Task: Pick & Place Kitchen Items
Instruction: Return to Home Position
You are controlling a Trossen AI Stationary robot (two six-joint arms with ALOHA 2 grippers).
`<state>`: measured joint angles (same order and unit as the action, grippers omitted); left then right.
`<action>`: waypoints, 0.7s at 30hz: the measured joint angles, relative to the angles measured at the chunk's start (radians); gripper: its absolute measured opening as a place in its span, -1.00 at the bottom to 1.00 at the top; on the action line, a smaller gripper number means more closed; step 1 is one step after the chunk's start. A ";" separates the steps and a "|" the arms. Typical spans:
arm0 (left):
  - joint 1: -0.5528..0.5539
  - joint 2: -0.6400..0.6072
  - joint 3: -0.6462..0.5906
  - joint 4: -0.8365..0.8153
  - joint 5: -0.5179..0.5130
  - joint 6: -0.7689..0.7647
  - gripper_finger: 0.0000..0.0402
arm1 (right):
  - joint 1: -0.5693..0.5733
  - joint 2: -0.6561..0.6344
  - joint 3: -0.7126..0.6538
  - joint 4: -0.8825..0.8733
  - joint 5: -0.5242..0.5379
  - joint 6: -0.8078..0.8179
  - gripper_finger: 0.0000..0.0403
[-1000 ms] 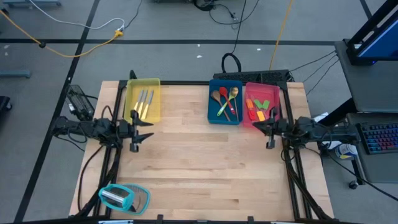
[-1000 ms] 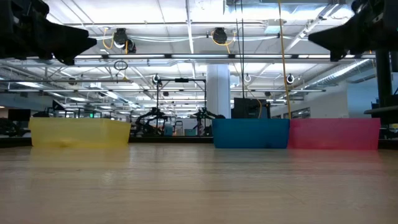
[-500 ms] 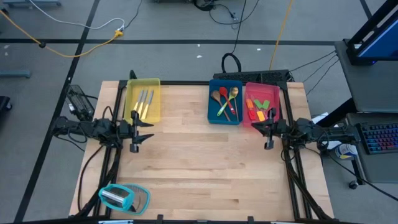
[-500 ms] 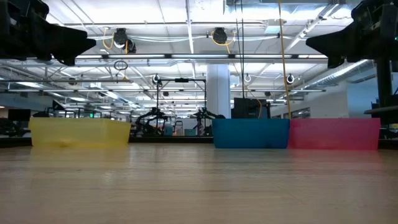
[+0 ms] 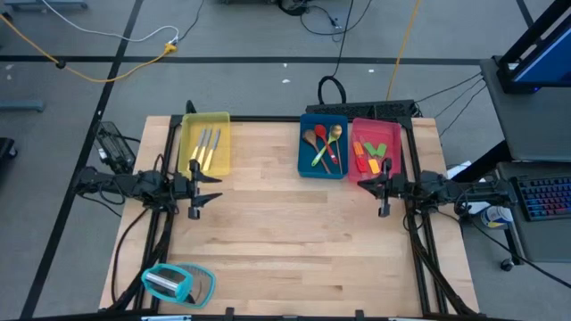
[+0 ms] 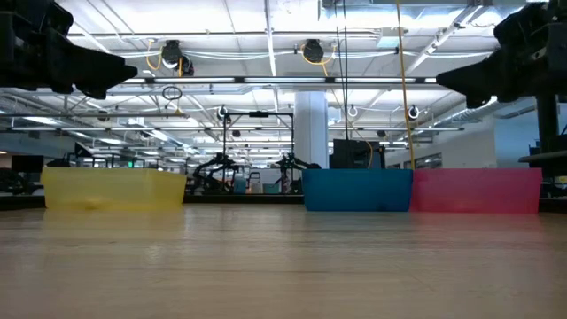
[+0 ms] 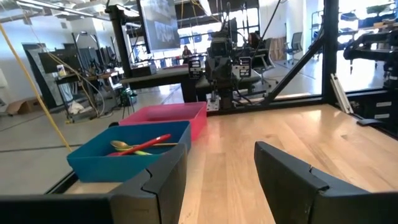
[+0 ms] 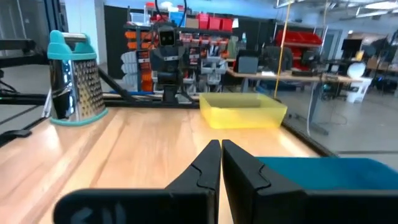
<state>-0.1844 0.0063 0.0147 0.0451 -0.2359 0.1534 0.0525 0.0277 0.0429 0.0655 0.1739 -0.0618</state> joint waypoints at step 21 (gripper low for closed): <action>0.000 0.000 -0.003 0.024 0.000 -0.006 -0.05 | 0.000 0.000 -0.002 -0.053 -0.020 -0.015 -0.96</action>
<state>-0.1845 0.0063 0.0116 0.0686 -0.2359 0.1479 0.0525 0.0273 0.0414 0.0126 0.1538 -0.0764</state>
